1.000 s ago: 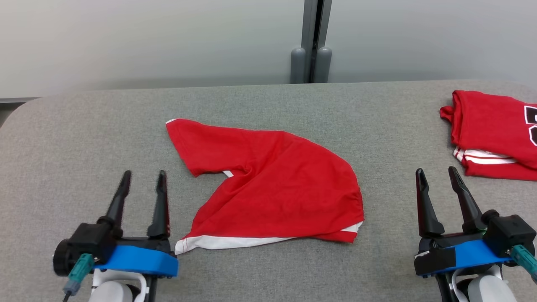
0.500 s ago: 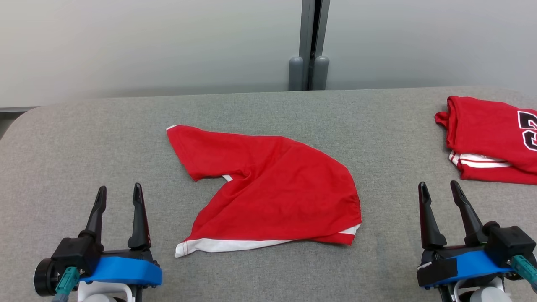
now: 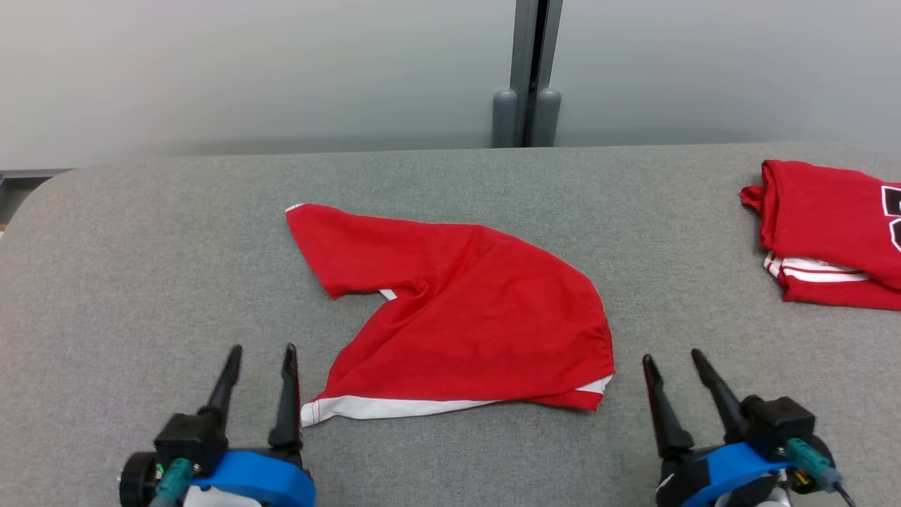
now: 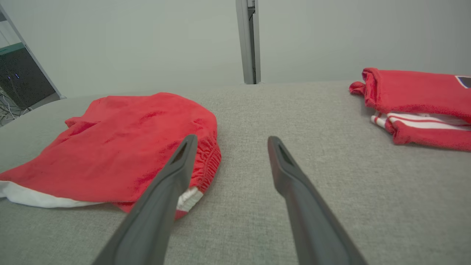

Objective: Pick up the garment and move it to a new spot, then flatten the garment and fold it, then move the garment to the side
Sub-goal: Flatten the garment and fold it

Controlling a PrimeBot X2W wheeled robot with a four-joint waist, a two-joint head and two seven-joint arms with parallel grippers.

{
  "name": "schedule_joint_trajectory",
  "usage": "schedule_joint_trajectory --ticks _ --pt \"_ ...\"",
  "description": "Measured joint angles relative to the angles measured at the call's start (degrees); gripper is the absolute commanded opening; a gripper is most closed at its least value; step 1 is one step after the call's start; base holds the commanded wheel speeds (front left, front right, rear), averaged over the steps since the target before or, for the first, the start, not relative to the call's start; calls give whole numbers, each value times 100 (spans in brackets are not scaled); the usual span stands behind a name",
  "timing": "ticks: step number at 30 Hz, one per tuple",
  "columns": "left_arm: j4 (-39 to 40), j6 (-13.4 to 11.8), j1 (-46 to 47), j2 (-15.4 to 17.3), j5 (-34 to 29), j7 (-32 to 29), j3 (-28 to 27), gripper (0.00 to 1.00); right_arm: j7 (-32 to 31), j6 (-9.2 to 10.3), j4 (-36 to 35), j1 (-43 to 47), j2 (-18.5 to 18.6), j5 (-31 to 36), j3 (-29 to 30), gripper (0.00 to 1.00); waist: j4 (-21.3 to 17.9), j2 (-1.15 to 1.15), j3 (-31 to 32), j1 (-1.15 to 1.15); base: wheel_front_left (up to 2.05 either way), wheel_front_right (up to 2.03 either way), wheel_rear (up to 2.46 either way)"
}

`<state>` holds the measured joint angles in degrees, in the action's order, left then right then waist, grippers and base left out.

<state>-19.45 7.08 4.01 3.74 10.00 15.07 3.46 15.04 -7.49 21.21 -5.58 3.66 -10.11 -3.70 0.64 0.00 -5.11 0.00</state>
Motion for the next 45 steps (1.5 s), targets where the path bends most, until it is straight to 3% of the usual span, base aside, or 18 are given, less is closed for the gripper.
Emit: schedule_joint_trajectory --ticks 15,27,28,29,30,31,38,45 --pt "-1446 36 297 1 250 -1 699 100 1 0 1592 -795 -48 -219 -816 100 59 0 -308 1 0 0 0" --pt "-2165 36 817 35 588 2 1134 100 1 0 2018 -1239 -75 -581 -1187 100 59 0 -507 0 0 0 0" --pt "-2235 36 858 31 643 9 1152 74 2 0 2036 -1265 -76 -628 -1220 100 50 0 -514 0 0 0 0" --pt "-2276 36 887 31 673 18 1165 39 1 0 2054 -1289 -76 -691 -1249 99 38 0 -520 0 0 0 0" --pt "-2291 36 908 34 682 18 1172 7 1 -1 2058 -1302 -76 -750 -1270 52 24 0 -523 0 0 0 0" --pt "-2296 36 914 37 704 16 1190 0 1 0 2056 -1313 -76 -788 -1296 3 11 0 -525 0 0 0 0" --pt "-1747 37 861 46 769 7 1228 0 1 -1 1728 -1335 -80 -801 -1136 0 -11 0 -464 0 0 0 0" --pt "-613 37 812 116 829 7 1567 0 1 0 728 -1156 65 -443 -743 0 -8 0 -462 0 0 0 0"
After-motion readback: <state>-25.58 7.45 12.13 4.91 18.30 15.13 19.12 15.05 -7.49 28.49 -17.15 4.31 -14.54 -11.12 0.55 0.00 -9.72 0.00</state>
